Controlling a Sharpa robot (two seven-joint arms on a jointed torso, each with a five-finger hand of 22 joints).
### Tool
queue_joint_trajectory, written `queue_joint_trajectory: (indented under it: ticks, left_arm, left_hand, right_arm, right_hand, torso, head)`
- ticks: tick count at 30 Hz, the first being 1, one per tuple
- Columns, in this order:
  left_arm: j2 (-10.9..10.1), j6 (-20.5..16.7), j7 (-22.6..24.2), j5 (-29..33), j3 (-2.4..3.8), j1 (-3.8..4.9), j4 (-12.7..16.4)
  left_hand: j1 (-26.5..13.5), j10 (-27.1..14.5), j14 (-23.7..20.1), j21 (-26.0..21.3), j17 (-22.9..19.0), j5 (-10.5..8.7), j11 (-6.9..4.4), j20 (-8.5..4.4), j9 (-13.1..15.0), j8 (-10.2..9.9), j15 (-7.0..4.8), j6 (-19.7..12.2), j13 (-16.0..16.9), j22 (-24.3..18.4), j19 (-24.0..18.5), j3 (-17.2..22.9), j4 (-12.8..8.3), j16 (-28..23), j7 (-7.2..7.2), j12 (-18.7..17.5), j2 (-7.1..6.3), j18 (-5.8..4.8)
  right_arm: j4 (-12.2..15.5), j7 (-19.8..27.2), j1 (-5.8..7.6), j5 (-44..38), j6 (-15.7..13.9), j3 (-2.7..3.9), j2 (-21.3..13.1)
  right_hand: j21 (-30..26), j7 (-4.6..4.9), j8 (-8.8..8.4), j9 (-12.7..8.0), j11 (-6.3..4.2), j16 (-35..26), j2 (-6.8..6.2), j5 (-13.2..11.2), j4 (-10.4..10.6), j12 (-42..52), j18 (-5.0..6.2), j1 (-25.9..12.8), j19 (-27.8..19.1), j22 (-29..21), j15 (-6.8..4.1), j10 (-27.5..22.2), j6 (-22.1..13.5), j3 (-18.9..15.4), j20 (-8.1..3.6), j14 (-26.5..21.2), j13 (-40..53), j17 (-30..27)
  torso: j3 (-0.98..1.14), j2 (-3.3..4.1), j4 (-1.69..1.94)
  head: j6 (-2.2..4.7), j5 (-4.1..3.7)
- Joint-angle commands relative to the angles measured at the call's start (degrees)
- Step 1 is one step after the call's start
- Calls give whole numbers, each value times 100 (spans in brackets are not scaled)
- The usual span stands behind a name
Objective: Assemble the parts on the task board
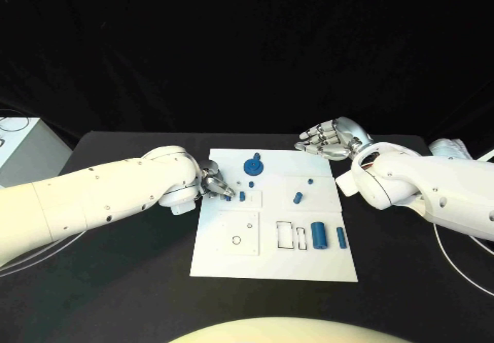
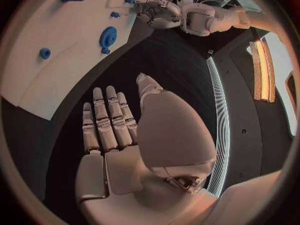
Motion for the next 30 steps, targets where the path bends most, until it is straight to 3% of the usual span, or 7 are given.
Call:
queue_joint_trajectory:
  ticks: [1,11,23,24,25,27,30]
  left_arm:
    - [21,84,-71,12,-18,-26,-29]
    - [34,75,-72,11,-17,-25,-103]
    - [-9,61,-69,-28,-12,-25,-131]
    - [-19,52,-63,-30,-9,-25,-124]
    - [-30,38,-55,-32,-1,-25,-116]
    - [-46,15,-41,-32,20,-26,-102]
    - [-68,-55,-12,-28,54,-26,-78]
  left_hand:
    - [-55,7,542,4,1287,-24,-11,-21,4,-31,-24,1,-2,289,4,-59,22,20,22,6,12,-104]
    - [-53,4,541,3,1284,-29,-11,-21,7,-34,-23,4,0,291,6,-160,63,19,23,8,17,-104]
    - [55,-3,545,-4,1298,-93,-7,-22,22,-69,-22,38,19,306,16,-1197,465,25,28,30,-78,-106]
    - [77,-3,545,-5,1298,-234,-6,-21,22,-75,-20,42,21,307,16,-1327,542,25,28,32,-86,-106]
    - [118,-11,545,-8,1298,-662,-4,-19,23,-85,-18,41,14,307,15,-1506,651,24,29,30,-107,-106]
    - [182,-20,541,-14,1286,-839,-2,-17,24,-95,-17,37,4,298,8,-1652,753,18,30,26,-108,-103]
    - [285,-44,539,-24,1277,-1394,9,-8,30,-116,-13,32,-21,294,2,-2235,869,12,33,19,38,-101]
  right_arm:
    - [10,43,-2,-9,76,1,-3]
    - [6,44,-2,-9,81,1,-7]
    - [2,51,-2,-9,97,1,-14]
    - [2,52,-2,-9,98,1,-16]
    - [2,53,-3,-9,98,1,-17]
    - [2,54,-3,-9,100,1,-19]
    - [3,55,-5,-9,105,1,-21]
  right_hand:
    - [-25,206,-30,-5,-9,-31,6,30,3,-7,-60,-1,-25,-6,-15,38,22,46,-1,-33,0,-5]
    - [-27,205,-29,-6,-11,-32,5,30,6,-6,-61,-8,-31,-7,-15,45,27,47,-1,-37,0,-8]
    - [-27,205,-29,-6,-11,-33,5,30,6,-6,-61,-9,-31,-7,-15,45,27,47,-1,-37,0,-9]
    - [-28,204,-29,-6,-12,-34,4,29,9,-5,-61,-15,-39,-8,-14,51,31,47,-1,-40,0,-11]
    - [-28,204,-29,-6,-12,-34,4,29,9,-5,-61,-15,-39,-8,-14,51,31,47,-1,-40,0,-11]
    - [-30,204,-28,-6,-12,-36,0,28,13,-4,-62,-26,-48,-9,-13,56,33,42,-1,-44,1,-14]
    - [-32,203,-28,-6,-12,-40,-3,28,17,-3,-63,-34,-57,-11,-12,61,36,40,0,-50,1,-17]
  torso:
    - [-1,-4,-1]
    - [-1,-2,1]
    - [-6,-2,-4]
    - [-6,-1,-4]
    - [-6,-2,-3]
    - [-6,-4,-1]
    - [-5,-5,0]
  head:
    - [-1,-3]
    - [-1,-4]
    - [3,-24]
    - [2,-27]
    - [-1,-31]
    - [0,-35]
    - [1,-45]
